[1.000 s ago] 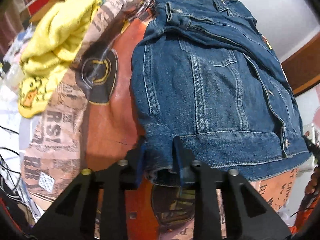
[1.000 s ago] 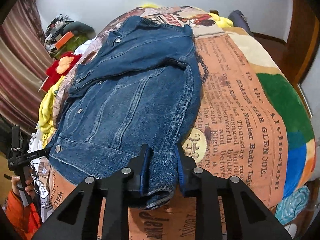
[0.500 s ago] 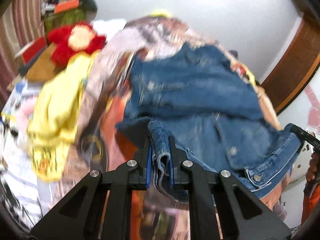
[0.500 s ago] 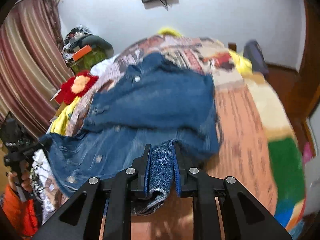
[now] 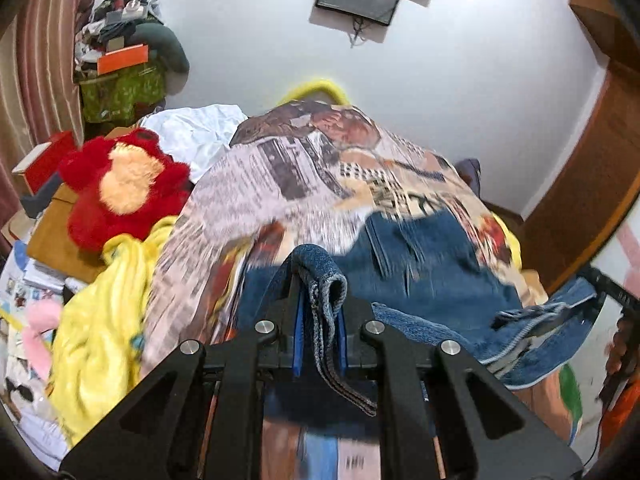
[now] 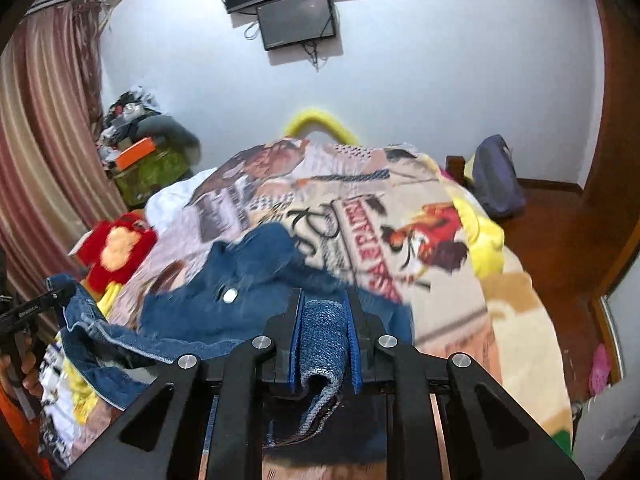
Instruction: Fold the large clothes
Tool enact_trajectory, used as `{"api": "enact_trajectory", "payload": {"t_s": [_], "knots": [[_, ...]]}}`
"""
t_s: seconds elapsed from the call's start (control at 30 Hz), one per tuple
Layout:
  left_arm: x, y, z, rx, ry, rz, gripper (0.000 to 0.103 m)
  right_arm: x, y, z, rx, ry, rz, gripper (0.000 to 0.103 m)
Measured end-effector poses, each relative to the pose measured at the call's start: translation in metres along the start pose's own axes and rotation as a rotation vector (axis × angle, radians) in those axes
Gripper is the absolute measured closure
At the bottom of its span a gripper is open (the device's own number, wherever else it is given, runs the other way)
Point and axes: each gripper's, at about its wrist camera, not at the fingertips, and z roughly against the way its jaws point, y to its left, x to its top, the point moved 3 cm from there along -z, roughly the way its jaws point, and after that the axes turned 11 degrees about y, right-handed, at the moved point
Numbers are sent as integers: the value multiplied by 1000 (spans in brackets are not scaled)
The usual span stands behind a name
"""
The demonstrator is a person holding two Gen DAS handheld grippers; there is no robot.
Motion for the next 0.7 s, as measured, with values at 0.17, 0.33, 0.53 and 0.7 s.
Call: {"api": "enact_trajectory", "payload": {"t_s": [0.17, 0.33, 0.53, 0.7], "knots": [[35, 8, -61, 23, 49, 32, 91, 34, -14, -64, -21, 58, -32, 87], [39, 20, -131, 85, 144, 52, 91, 40, -27, -135, -56, 142, -56, 87], [19, 32, -192, 139, 256, 59, 90, 28, -63, -178, -151, 184, -120, 86], [13, 30, -201, 166, 289, 21, 88, 27, -117, -170, -273, 213, -201, 86]]}}
